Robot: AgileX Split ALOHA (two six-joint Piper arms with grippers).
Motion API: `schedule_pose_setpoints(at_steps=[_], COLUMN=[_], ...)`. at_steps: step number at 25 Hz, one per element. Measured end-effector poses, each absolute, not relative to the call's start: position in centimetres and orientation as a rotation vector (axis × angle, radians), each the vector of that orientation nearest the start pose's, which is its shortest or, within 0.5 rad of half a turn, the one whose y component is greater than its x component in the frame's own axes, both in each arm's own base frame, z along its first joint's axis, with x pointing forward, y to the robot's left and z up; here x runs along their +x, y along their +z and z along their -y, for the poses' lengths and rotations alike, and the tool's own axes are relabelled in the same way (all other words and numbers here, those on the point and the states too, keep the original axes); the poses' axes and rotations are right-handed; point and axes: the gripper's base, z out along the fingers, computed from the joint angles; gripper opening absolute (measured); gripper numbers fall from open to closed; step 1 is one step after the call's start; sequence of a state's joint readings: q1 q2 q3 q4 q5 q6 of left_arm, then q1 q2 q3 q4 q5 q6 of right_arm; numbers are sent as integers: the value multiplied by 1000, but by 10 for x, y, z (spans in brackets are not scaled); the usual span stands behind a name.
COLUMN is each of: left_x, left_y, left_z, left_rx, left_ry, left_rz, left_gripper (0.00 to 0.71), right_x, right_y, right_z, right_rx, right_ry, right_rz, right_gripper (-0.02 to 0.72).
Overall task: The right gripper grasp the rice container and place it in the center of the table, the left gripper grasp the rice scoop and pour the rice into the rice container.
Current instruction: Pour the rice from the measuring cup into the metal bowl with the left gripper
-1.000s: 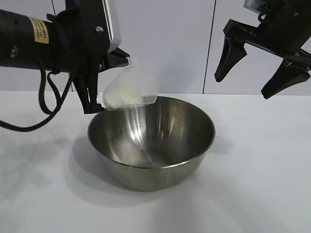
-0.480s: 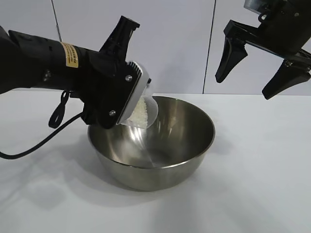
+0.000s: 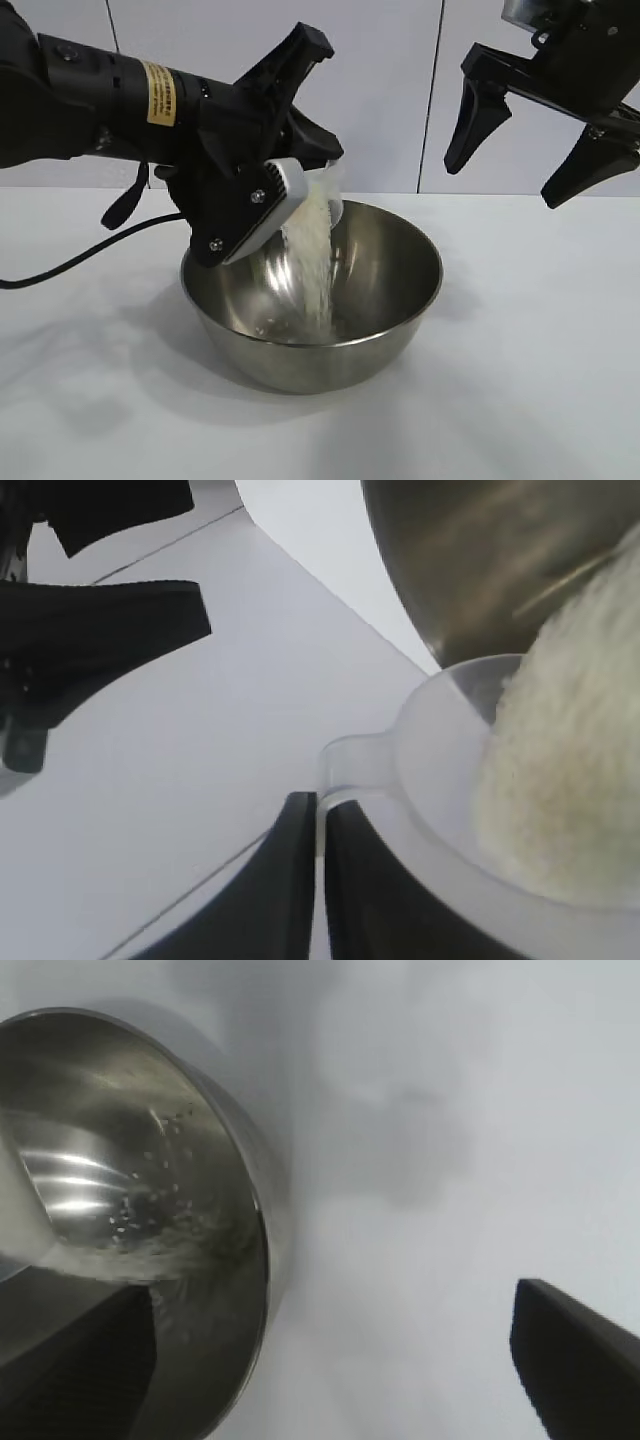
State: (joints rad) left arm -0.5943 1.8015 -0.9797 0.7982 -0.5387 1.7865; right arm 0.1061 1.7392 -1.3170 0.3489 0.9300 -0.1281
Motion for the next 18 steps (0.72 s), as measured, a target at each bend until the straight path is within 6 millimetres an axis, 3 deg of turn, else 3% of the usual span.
schedule_pose_setpoints(at_steps=[11, 18], left_x=[294, 293], left_y=[203, 204], left_z=[241, 242], left_rx=[2046, 2023], left_ry=[939, 857], left_rz=[426, 300], left_gripper=[11, 11], right_x=[354, 354], right_y=[251, 251], right_z=[-63, -63], right_rx=[-95, -95], right_ry=[434, 434], right_rz=[-2801, -2801], right_gripper=[661, 661])
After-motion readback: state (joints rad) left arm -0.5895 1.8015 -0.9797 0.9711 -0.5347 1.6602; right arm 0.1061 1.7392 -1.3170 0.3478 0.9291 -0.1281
